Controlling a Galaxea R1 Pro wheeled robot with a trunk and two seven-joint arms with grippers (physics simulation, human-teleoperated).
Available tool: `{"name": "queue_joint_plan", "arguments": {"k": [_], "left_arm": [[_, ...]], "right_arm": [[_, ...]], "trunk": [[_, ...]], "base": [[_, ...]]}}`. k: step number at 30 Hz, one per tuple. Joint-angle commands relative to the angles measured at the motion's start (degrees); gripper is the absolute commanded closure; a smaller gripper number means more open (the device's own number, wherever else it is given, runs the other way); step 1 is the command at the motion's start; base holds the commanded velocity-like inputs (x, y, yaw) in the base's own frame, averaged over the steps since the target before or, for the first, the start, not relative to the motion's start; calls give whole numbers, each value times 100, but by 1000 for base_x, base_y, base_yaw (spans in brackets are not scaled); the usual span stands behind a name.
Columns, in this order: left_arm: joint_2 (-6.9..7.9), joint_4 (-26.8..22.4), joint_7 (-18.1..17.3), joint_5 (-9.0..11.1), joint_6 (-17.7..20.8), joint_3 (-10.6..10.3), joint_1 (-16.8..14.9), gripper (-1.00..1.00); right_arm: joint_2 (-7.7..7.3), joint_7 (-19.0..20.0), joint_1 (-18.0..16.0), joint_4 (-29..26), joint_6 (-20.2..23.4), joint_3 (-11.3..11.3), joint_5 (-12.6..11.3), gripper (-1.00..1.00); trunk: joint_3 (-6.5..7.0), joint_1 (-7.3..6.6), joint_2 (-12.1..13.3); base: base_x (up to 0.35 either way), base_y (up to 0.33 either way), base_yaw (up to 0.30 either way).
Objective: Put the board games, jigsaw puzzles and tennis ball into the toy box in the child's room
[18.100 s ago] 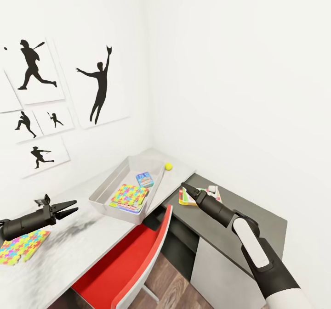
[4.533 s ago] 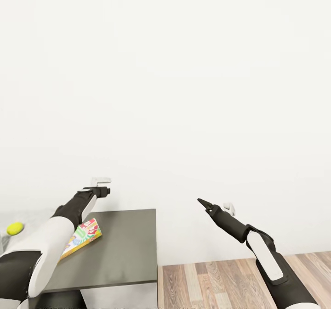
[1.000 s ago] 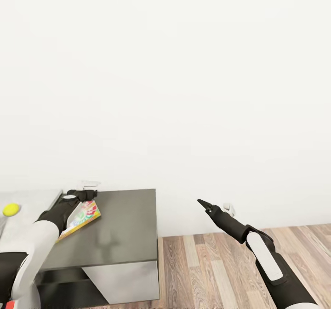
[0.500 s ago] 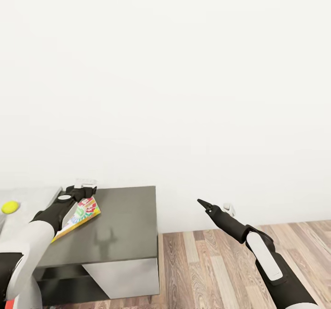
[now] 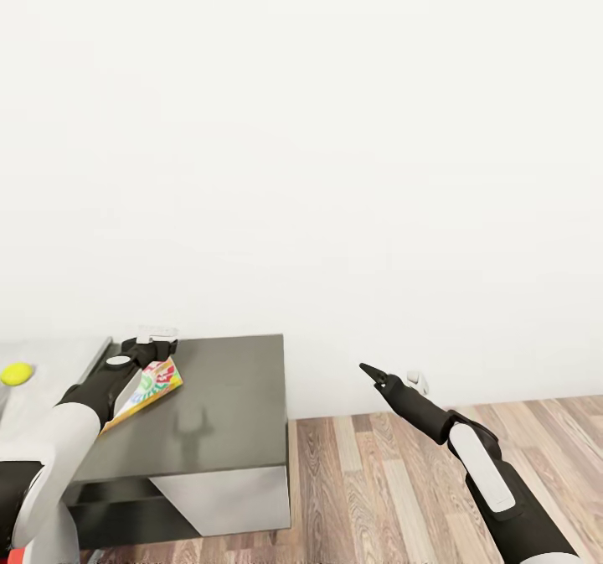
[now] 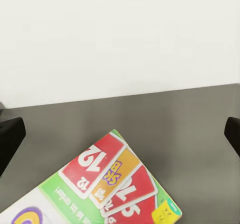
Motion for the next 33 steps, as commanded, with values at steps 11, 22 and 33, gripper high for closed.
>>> {"name": "queue_joint_plan", "arguments": {"k": [11,22,33], "left_arm": [[30,-6,2,13,-59,-41,-1,-100],[42,-6,2,12,-226,-39,19,-100],[42,-6,2,12,-268,-39,30,-100]], "right_arm": [[1,-5,-3,1,14,4,-23,-100],[5,-8,-1,-2,10,4,-23,-100],[5,-15,-3,0,9,4,-23,-100]], "trunk": [[-115,3,-12],[-219,3,-12],[-322,3,-12]], "base": [[0,0,0],[0,0,0],[0,0,0]]}}
